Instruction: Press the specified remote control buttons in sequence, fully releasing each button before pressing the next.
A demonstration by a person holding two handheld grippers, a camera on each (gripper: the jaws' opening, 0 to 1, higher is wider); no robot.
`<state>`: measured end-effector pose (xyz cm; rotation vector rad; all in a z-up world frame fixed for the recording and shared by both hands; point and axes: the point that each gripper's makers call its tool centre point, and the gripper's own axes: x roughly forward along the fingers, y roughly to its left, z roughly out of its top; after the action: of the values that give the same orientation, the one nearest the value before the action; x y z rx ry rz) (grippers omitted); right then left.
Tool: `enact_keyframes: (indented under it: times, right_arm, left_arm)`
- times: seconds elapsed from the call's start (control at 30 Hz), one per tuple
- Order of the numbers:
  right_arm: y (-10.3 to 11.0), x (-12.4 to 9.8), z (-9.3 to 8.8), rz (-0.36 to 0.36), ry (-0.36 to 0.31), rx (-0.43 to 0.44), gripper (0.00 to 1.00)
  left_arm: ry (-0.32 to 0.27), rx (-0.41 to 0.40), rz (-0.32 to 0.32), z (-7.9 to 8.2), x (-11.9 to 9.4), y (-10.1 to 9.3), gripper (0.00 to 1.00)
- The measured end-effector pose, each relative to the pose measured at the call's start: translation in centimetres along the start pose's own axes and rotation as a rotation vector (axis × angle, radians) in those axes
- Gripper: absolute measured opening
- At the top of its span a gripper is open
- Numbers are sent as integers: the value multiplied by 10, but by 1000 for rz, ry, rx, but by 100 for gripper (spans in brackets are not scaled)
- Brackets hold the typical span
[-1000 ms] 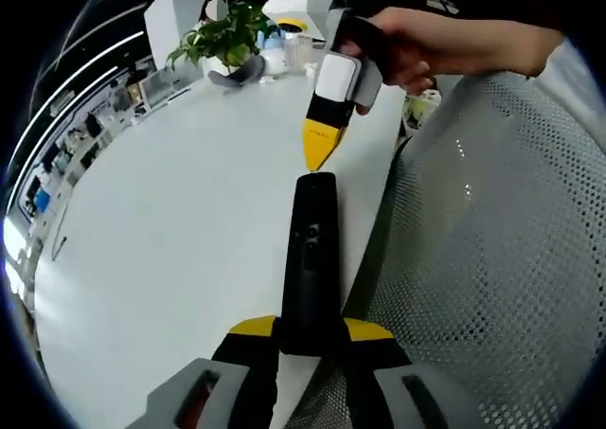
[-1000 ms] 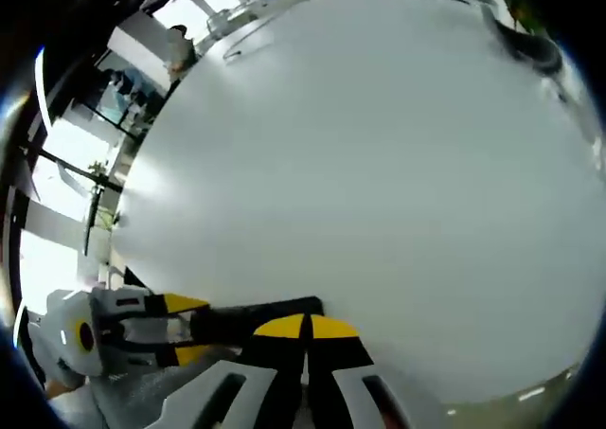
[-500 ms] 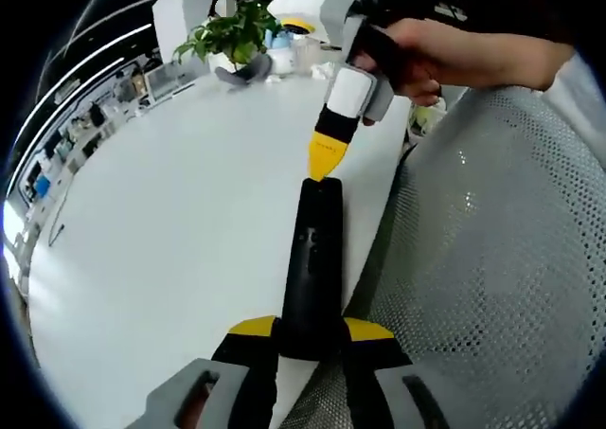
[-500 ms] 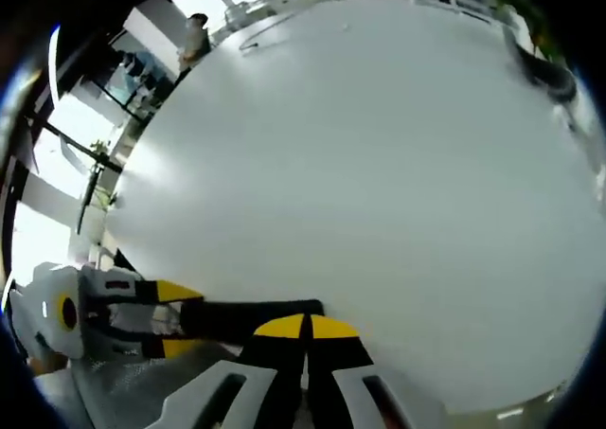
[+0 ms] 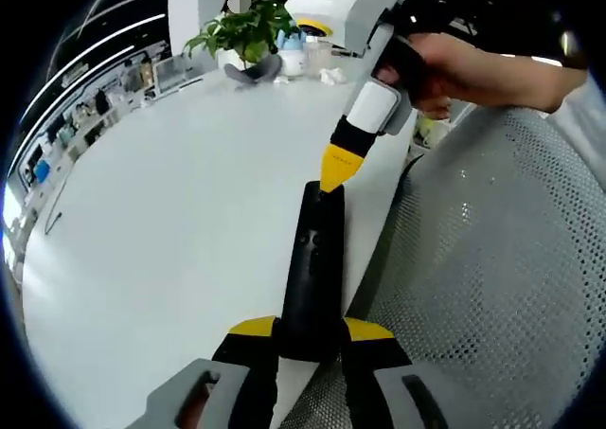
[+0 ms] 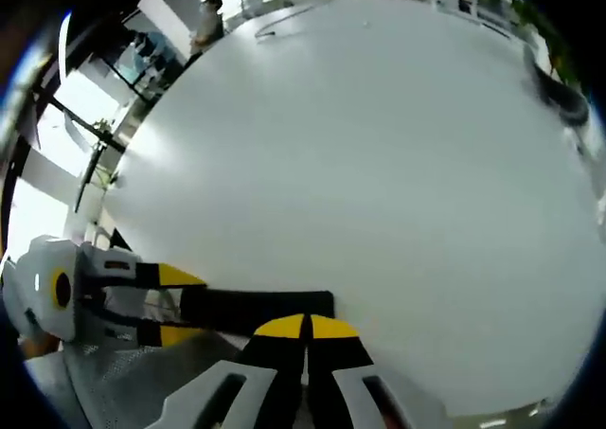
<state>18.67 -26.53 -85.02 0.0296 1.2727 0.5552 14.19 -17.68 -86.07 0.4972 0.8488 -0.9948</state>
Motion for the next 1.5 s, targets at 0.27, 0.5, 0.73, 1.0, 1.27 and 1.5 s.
enact_keyframes:
  times: [0.27, 0.5, 0.73, 1.0, 1.27, 1.5]
  right_arm:
    - [-2, -3, 4, -26, -22, -12, 0]
    - [-4, 1, 4, -29, -33, -37, 0]
    - [-4, 1, 4, -15, -35, -13, 0]
    - [-6, 0, 5, 24, -35, 59, 0]
    - [-5, -3, 7, 35, -46, 92, 0]
    - [1, -2, 9, 61, -53, 88, 0]
  left_arm:
    - [-4, 6, 5, 1, 0, 1, 25]
    - [-11, 7, 6, 1, 0, 0, 25]
    - [-19, 11, 3, 1, 0, 0, 25]
    - [-28, 10, 2, 2, 1, 1, 25]
    - [-34, 6, 2, 2, 1, 1, 25]
    - [-41, 1, 3, 3, 2, 2, 25]
